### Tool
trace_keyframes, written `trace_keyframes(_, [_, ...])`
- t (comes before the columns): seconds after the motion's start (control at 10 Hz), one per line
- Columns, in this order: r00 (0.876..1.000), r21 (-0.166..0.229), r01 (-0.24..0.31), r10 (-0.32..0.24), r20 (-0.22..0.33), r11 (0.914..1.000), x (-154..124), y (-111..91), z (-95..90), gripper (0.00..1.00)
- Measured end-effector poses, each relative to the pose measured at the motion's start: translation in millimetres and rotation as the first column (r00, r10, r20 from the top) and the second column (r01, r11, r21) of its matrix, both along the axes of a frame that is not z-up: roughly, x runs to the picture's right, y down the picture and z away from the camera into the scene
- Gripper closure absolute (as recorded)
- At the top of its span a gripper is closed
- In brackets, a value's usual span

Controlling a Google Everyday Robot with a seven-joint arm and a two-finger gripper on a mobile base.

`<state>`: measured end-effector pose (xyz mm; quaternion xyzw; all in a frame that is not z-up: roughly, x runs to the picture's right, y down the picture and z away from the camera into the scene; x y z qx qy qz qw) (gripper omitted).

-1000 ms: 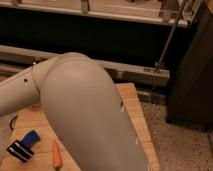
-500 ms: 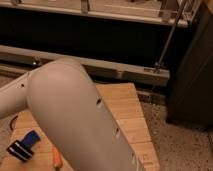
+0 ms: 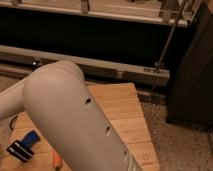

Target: Knock the eraser over

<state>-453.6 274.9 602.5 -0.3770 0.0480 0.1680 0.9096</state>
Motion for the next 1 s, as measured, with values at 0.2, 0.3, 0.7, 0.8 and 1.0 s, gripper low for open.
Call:
trace_keyframes(0.2, [0.996,-0.002,-0.054,0.054,-0.068,0.9985,10,-13,19.4,1.00])
trace_keyframes(0.3, [0.990,-0.007,-0.089,0.088,-0.106,0.9960,16,-20,26.9,1.00])
trace_keyframes(0.7, [0.942,-0.020,-0.258,0.247,-0.227,0.9660,52,-67,53.4,1.00])
trace_keyframes(0.8, [0.922,-0.015,-0.317,0.304,-0.240,0.9483,61,-86,57.3,0.99])
trace_keyframes(1.0, [0.822,0.007,-0.517,0.499,-0.275,0.8557,95,-147,65.1,0.85])
